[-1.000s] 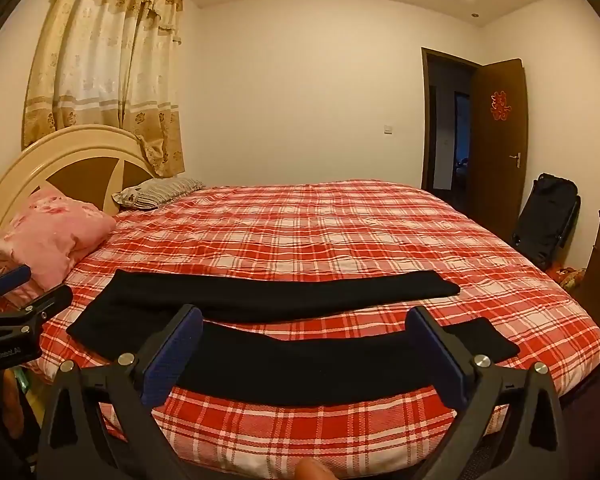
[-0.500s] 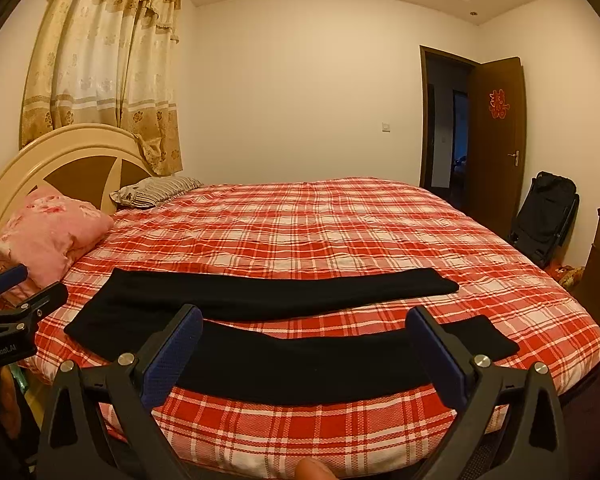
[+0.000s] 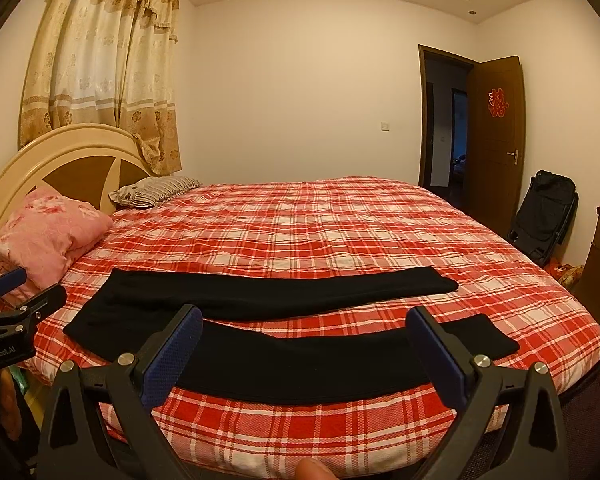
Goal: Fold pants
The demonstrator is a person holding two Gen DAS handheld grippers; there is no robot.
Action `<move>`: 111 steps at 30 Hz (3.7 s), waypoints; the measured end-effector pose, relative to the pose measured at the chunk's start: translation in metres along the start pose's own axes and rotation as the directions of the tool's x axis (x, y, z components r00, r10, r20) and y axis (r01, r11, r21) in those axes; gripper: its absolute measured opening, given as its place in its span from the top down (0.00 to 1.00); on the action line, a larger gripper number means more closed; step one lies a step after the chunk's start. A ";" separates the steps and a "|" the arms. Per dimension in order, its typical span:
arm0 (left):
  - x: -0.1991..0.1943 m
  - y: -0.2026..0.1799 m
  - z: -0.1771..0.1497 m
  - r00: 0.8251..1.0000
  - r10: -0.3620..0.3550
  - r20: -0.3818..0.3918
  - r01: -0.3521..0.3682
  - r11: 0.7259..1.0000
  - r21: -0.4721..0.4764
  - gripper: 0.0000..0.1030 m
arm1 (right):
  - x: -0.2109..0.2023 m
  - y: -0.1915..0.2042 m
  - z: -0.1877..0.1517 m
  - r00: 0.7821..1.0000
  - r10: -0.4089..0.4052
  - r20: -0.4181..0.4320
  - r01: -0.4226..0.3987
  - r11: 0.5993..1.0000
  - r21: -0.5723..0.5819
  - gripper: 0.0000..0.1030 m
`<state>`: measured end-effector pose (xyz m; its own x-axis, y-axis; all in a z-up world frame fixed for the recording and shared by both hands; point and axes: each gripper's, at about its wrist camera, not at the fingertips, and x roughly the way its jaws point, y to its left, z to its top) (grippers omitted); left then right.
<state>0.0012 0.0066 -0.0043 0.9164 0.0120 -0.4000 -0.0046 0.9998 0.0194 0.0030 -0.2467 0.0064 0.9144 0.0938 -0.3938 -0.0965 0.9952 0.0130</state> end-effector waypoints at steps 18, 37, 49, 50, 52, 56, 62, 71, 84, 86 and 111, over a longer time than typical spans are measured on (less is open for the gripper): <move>0.003 -0.004 -0.002 1.000 0.000 -0.002 0.000 1.000 -0.012 0.00 | -0.002 -0.001 0.001 1.000 0.005 0.000 -0.005 1.000 -0.003 0.01; 0.003 -0.004 -0.002 1.000 -0.001 -0.002 0.001 1.000 -0.017 0.00 | 0.000 0.001 0.001 1.000 0.003 -0.007 -0.003 1.000 -0.005 0.01; 0.005 -0.004 -0.005 1.000 -0.006 -0.012 0.005 1.000 -0.015 0.00 | 0.008 0.001 -0.003 1.000 0.006 -0.026 -0.006 1.000 -0.013 0.01; 0.006 -0.005 -0.006 1.000 -0.007 -0.012 0.007 1.000 -0.014 0.00 | 0.011 0.001 -0.004 0.999 0.005 -0.032 -0.006 1.000 -0.015 0.01; 0.009 -0.004 -0.007 1.000 -0.005 -0.021 0.004 1.000 -0.013 0.00 | 0.015 0.002 -0.007 0.999 0.006 -0.041 -0.007 1.000 -0.022 0.01; 0.021 -0.002 -0.012 0.998 -0.013 -0.058 0.012 1.000 -0.015 0.00 | 0.024 0.003 -0.012 0.999 0.007 -0.051 -0.009 0.999 -0.041 0.01; 0.056 0.023 -0.016 0.989 -0.059 -0.139 0.050 0.996 -0.069 0.00 | 0.065 -0.009 -0.027 0.989 0.061 -0.138 -0.064 0.998 -0.018 0.01; 0.169 0.154 -0.008 0.955 0.111 -0.276 -0.152 0.980 -0.132 0.00 | 0.138 -0.057 -0.038 0.959 0.021 -0.283 -0.004 0.998 0.059 0.01; 0.317 0.237 -0.003 0.906 0.098 -0.412 -0.184 0.967 -0.175 0.21 | 0.219 -0.093 0.001 0.932 -0.059 -0.357 0.057 0.998 -0.015 0.01; 0.337 0.241 -0.003 0.898 0.107 -0.426 -0.187 0.970 -0.152 0.28 | 0.231 -0.097 0.003 0.928 -0.058 -0.369 0.055 0.998 -0.018 0.01; 0.394 0.268 -0.020 0.886 -0.054 -0.461 -0.061 0.971 -0.232 0.68 | 0.358 -0.255 0.029 0.804 -0.183 -0.566 0.277 0.957 0.084 0.13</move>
<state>0.3534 0.2793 -0.1752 0.6275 -0.0362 -0.7778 -0.1534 0.9736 -0.1690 0.3670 -0.4663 -0.1111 0.5307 -0.1213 -0.8389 0.1934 0.9809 -0.0196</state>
